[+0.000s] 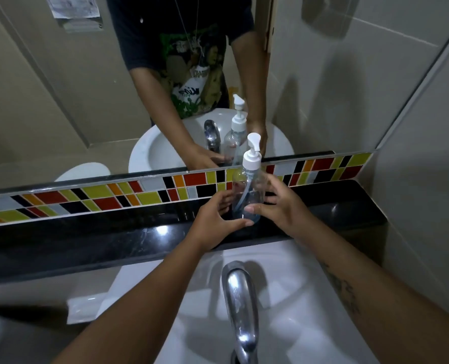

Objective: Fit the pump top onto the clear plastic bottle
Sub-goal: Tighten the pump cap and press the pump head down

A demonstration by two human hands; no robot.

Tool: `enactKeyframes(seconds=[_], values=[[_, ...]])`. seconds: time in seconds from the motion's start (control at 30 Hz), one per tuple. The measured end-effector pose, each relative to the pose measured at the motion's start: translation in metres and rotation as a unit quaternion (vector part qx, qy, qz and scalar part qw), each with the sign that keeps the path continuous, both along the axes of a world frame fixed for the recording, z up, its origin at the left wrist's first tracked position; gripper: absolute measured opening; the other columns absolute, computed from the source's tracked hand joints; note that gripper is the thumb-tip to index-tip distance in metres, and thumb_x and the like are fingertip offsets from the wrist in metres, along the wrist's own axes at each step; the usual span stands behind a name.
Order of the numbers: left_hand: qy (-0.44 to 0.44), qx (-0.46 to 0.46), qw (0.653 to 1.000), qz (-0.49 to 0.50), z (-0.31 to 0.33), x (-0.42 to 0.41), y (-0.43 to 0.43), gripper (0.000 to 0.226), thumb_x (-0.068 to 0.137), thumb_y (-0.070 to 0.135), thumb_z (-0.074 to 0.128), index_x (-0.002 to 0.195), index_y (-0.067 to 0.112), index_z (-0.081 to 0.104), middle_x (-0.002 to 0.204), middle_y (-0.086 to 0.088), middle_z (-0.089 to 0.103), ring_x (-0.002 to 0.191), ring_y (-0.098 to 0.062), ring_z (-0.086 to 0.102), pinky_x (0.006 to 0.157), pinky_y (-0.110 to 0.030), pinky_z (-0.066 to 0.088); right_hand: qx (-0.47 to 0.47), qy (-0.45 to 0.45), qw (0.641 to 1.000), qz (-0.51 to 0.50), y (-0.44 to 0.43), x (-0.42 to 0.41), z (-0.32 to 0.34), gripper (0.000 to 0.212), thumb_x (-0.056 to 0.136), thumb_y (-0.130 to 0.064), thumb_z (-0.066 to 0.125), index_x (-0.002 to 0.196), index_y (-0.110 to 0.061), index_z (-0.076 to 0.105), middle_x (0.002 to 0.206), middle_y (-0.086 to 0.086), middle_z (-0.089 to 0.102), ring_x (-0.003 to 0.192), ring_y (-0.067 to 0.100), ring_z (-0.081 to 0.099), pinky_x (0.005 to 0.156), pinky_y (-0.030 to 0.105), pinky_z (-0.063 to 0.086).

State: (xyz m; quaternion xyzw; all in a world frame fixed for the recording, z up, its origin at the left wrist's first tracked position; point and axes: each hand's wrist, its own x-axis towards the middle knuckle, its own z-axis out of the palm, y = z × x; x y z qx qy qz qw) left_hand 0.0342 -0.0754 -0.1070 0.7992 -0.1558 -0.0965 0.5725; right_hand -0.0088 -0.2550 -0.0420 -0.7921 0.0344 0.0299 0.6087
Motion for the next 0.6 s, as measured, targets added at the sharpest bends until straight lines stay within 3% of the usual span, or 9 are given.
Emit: enactKeyframes(seconds=[0.2,0.4,0.6], values=[[0.006,0.004,0.999,0.045,0.0,-0.008,0.018,0.065,0.078,0.011,0.088,0.133,0.024,0.057,0.12,0.02,0.062,0.108,0.016,0.059,0.092,-0.006,0.047,0.05,0.004,0.999,-0.001,0.023,0.009,-0.019,0.077,0.074,-0.011,0.081,0.14,-0.024,0.045,0.136,-0.002,0.055,0.119,0.019,0.058,0.091,0.037,0.055],[-0.003,0.02,0.995,0.096,0.004,-0.008,0.044,0.07,0.078,0.02,0.088,0.141,0.017,0.057,0.126,0.009,0.066,0.116,-0.002,0.062,0.096,-0.013,0.05,0.047,0.0,0.999,0.014,0.051,0.016,-0.029,0.064,0.077,-0.014,0.078,0.135,-0.019,0.05,0.133,-0.001,0.057,0.118,0.013,0.056,0.066,0.014,0.052],[-0.007,0.013,0.992,0.124,0.001,-0.006,0.039,0.064,0.081,0.021,0.086,0.139,0.016,0.059,0.124,0.01,0.067,0.111,0.006,0.061,0.097,-0.015,0.051,0.077,-0.002,0.997,-0.029,0.06,0.017,-0.039,0.057,0.08,-0.009,0.076,0.131,-0.019,0.053,0.11,-0.015,0.061,0.111,0.01,0.058,0.064,0.008,0.051]])
